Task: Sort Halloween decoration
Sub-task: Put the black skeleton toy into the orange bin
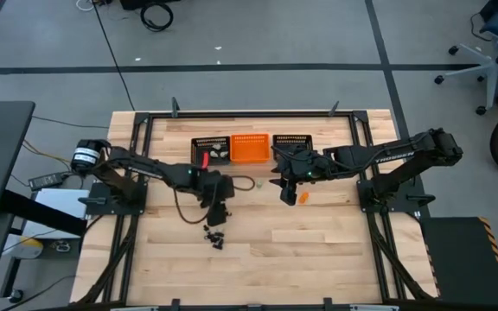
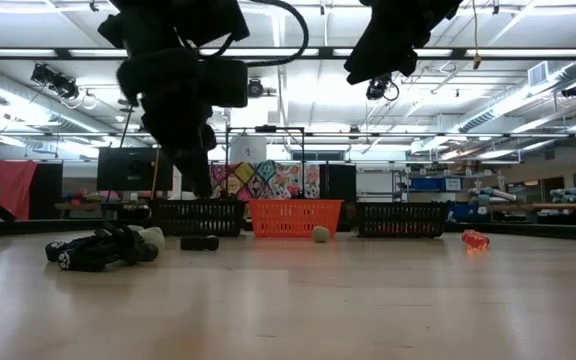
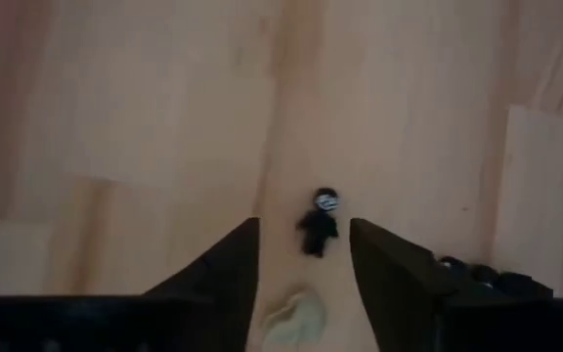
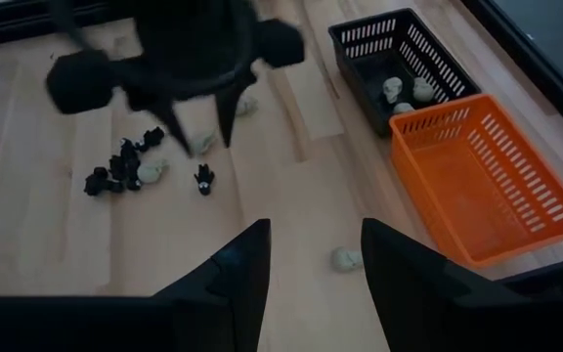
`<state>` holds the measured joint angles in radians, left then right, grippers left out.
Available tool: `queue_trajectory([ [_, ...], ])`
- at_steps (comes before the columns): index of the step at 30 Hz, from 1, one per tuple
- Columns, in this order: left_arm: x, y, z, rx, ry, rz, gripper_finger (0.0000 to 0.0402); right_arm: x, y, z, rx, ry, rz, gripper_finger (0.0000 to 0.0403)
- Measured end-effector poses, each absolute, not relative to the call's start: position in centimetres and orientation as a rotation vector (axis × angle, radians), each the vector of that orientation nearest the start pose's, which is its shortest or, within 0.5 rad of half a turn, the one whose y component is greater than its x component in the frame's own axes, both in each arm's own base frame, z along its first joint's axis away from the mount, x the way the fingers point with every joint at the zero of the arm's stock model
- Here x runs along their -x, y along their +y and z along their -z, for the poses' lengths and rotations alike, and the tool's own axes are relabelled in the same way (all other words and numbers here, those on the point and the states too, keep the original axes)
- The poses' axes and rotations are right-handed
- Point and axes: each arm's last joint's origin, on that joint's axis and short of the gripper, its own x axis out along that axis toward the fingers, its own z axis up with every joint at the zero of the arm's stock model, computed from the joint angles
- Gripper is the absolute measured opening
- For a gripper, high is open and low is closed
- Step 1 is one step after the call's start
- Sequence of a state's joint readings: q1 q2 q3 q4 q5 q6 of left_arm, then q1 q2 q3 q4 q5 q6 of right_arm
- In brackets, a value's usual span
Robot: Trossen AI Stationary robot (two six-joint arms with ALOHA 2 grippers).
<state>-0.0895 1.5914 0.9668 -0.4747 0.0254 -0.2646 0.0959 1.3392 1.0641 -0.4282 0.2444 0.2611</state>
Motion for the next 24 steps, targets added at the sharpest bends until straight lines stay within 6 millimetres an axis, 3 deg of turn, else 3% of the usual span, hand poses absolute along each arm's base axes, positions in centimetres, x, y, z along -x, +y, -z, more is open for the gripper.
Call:
queue_trajectory([
  [10,-31.2,-4.4,-14.1,0.128,1.239,-0.019,0.0192,-28.4,2.0,-29.0,-0.125,0.660,0.253,0.0165],
  [15,-31.5,-4.4,-13.3,0.132,1.256,-0.042,0.0190,-28.4,2.0,-29.0,-0.125,0.660,0.253,0.0165],
  [19,-31.5,-4.6,-13.4,0.099,1.244,-0.056,0.0164,-28.4,2.0,-29.0,-0.127,0.661,0.248,0.0165],
  [24,-31.5,-4.9,-13.3,0.087,1.234,-0.055,0.0100,-28.4,2.0,-29.0,-0.127,0.662,0.247,0.0165],
])
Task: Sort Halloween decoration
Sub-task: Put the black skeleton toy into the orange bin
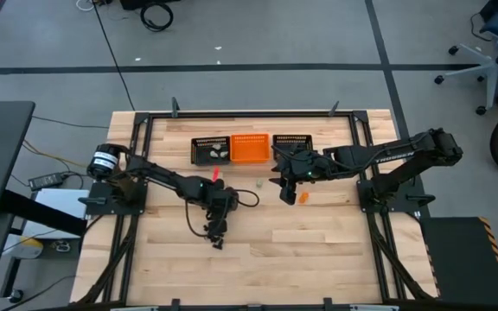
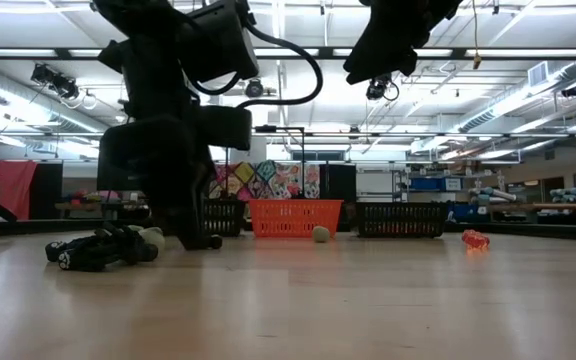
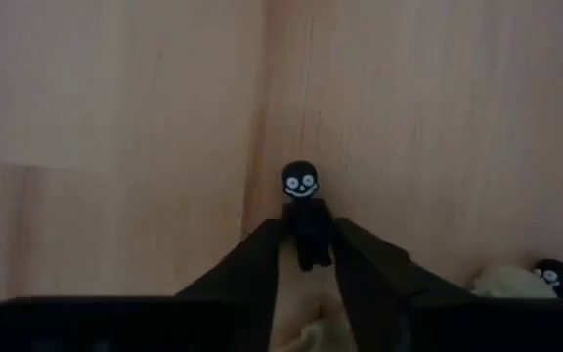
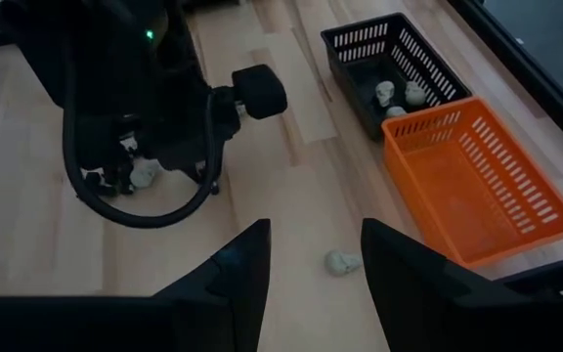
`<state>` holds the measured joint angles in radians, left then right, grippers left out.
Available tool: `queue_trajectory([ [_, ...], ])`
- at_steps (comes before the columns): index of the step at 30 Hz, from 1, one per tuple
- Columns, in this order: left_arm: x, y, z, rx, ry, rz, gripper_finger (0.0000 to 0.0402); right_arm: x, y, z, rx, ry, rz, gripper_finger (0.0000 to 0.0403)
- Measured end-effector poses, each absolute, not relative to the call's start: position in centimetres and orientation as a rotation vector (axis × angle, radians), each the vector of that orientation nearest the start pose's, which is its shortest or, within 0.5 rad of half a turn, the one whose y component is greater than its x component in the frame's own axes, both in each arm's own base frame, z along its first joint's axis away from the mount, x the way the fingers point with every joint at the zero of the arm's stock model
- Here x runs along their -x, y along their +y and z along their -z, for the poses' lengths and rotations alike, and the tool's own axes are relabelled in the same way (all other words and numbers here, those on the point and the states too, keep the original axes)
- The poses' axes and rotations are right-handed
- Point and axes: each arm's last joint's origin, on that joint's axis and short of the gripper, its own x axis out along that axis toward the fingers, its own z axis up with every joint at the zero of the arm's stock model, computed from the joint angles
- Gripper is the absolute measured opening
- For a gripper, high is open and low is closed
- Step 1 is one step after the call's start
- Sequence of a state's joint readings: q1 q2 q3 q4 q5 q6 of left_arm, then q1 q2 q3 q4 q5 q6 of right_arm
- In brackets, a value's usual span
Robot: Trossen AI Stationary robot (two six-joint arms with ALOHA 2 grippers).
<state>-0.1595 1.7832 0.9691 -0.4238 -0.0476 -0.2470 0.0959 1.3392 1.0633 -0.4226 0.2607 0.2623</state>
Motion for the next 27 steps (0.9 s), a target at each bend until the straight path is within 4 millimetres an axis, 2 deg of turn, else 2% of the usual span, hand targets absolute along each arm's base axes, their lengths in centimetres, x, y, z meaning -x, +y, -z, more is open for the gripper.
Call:
queue_trajectory([
  [4,-31.6,-5.0,-13.3,0.111,1.225,-0.073,0.0042,-28.4,2.0,-29.0,-0.127,0.662,0.246,0.0165],
  [7,-31.6,-5.1,-13.3,0.154,1.225,-0.102,0.0013,-28.4,2.0,-29.0,-0.127,0.662,0.247,0.0165],
  [16,-31.3,-4.7,-14.3,0.146,1.182,-0.163,0.0015,-28.4,2.0,-29.0,-0.123,0.662,0.246,0.0165],
  [20,-31.3,-3.5,-15.4,0.133,1.135,-0.235,0.0015,-28.4,1.9,-29.0,-0.107,0.663,0.253,0.0165],
  [27,-31.4,-0.9,-17.0,0.182,1.055,-0.312,0.0015,-28.0,1.6,-28.6,-0.079,0.695,0.373,0.0165],
])
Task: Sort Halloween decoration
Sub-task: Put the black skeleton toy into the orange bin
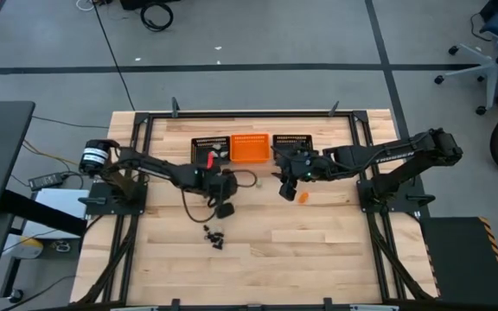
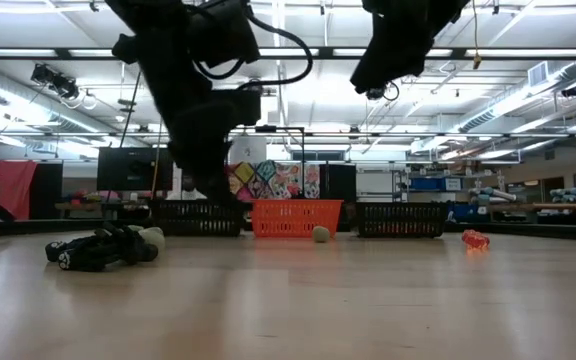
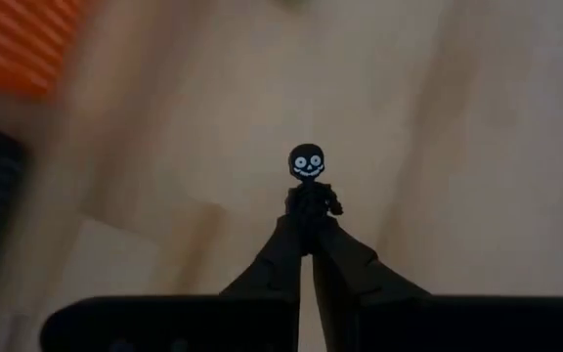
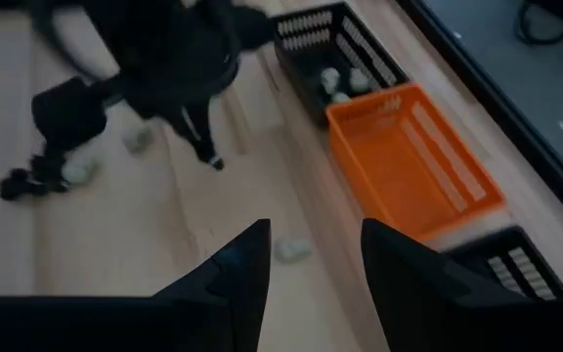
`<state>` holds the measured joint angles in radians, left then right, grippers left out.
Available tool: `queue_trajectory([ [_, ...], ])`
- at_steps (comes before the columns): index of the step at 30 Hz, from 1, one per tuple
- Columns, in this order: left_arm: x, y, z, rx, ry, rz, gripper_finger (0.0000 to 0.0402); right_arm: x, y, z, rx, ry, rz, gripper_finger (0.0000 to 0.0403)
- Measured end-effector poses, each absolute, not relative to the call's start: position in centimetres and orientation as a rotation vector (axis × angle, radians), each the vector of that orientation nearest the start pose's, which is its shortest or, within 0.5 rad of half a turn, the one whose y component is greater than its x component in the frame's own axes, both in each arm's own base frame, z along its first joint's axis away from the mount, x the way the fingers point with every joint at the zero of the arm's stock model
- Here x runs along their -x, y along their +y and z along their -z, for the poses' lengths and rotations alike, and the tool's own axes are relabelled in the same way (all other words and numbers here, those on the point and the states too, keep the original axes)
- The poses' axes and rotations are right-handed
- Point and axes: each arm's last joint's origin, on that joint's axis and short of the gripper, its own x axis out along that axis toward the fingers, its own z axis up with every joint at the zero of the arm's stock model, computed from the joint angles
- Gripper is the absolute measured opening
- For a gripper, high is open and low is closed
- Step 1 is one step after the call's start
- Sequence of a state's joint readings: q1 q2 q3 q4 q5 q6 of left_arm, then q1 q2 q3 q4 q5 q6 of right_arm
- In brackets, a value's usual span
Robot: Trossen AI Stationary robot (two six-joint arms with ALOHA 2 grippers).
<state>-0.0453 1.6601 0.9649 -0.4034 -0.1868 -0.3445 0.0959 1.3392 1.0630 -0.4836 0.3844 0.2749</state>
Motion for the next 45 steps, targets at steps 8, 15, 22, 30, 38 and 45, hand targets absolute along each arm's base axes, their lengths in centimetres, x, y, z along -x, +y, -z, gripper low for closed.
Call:
queue_trajectory([
  [8,-32.1,3.6,-19.2,0.261,0.839,-0.442,0.0015,-27.5,1.4,-28.2,-0.071,0.744,0.427,0.0165],
  [15,-32.5,7.4,-20.1,0.317,0.690,-0.532,0.0016,-27.5,0.8,-28.2,-0.070,0.748,0.445,0.0165],
  [22,-31.9,10.5,-20.4,0.350,0.634,-0.621,0.0016,-27.5,0.1,-28.2,-0.080,0.745,0.466,0.0165],
  [30,-33.0,11.7,-18.7,0.378,0.601,-0.603,0.0017,-27.8,-0.6,-28.5,-0.105,0.702,0.485,0.0165],
  [38,-33.1,11.3,-18.3,0.363,0.638,-0.580,0.0095,-27.9,-0.6,-28.6,-0.127,0.695,0.488,0.0165],
  [45,-32.9,11.1,-18.4,0.392,0.657,-0.509,0.0162,-27.9,-0.6,-28.6,-0.132,0.691,0.492,0.0165],
])
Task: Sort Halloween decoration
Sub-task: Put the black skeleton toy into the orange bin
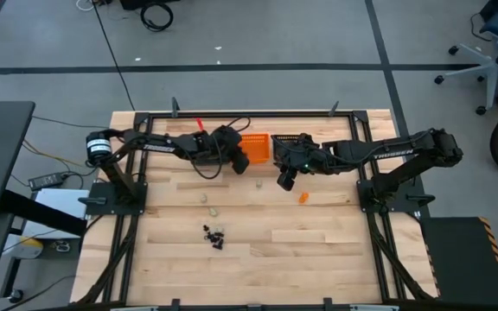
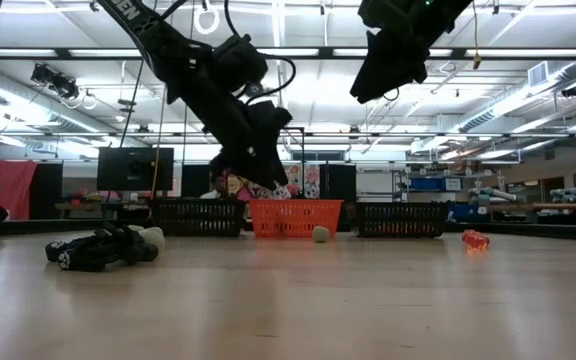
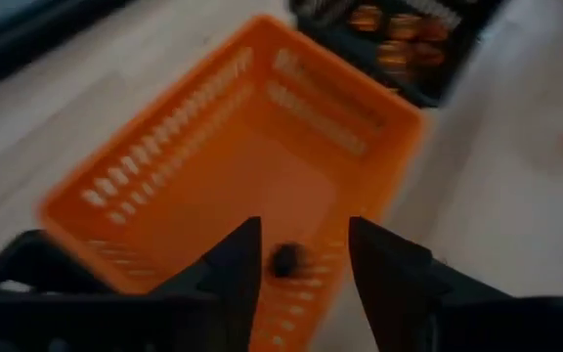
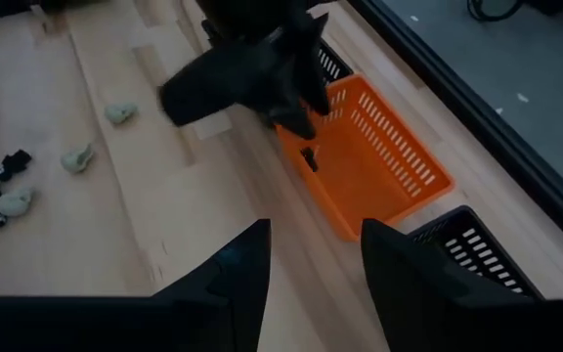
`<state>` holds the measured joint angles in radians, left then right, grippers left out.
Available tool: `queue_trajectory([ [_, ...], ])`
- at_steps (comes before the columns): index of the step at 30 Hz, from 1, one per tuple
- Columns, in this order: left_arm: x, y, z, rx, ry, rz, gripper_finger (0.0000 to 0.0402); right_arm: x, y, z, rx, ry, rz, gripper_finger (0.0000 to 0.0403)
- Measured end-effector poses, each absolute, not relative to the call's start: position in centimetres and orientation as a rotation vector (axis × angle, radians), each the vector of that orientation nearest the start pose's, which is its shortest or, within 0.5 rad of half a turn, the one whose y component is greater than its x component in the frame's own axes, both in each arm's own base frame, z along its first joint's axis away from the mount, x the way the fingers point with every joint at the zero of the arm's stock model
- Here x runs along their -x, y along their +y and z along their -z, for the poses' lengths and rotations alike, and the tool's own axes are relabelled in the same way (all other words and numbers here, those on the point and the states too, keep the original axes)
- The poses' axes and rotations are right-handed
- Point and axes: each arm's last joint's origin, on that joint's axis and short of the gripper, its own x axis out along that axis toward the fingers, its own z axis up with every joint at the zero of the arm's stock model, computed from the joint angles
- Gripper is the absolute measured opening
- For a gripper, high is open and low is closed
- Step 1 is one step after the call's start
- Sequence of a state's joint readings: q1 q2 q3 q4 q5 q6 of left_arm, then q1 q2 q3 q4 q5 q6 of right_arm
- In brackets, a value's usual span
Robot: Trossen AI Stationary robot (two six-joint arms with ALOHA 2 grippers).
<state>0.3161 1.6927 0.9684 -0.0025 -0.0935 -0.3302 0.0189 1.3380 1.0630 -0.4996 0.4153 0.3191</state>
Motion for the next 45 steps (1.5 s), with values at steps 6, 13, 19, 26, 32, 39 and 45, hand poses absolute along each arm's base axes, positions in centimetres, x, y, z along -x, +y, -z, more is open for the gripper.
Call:
queue_trajectory([
  [6,-32.1,9.0,-20.6,0.482,0.685,-0.294,0.0168,-27.8,-0.5,-28.5,-0.131,0.697,0.493,0.0165],
  [13,-31.0,2.9,-22.5,0.353,0.786,-0.098,0.0159,-27.8,-0.4,-28.5,-0.138,0.701,0.470,0.0165],
  [19,-30.5,-2.9,-21.5,0.301,0.922,0.049,0.0158,-27.9,-0.3,-28.6,-0.147,0.696,0.453,0.0165],
  [26,-29.2,-8.6,-20.1,0.293,1.061,0.134,0.0158,-28.0,0.3,-28.6,-0.157,0.695,0.400,0.0165],
  [32,-27.9,-11.9,-19.6,0.293,1.108,0.118,0.0157,-27.8,1.1,-28.5,-0.129,0.720,0.368,0.0165],
  [39,-26.9,-15.3,-18.4,0.117,1.071,0.089,0.0157,-27.9,1.2,-28.6,-0.094,0.711,0.355,0.0165],
  [45,-26.8,-16.7,-16.9,-0.047,1.057,0.124,0.0160,-28.0,1.1,-28.7,-0.105,0.694,0.357,0.0165],
])
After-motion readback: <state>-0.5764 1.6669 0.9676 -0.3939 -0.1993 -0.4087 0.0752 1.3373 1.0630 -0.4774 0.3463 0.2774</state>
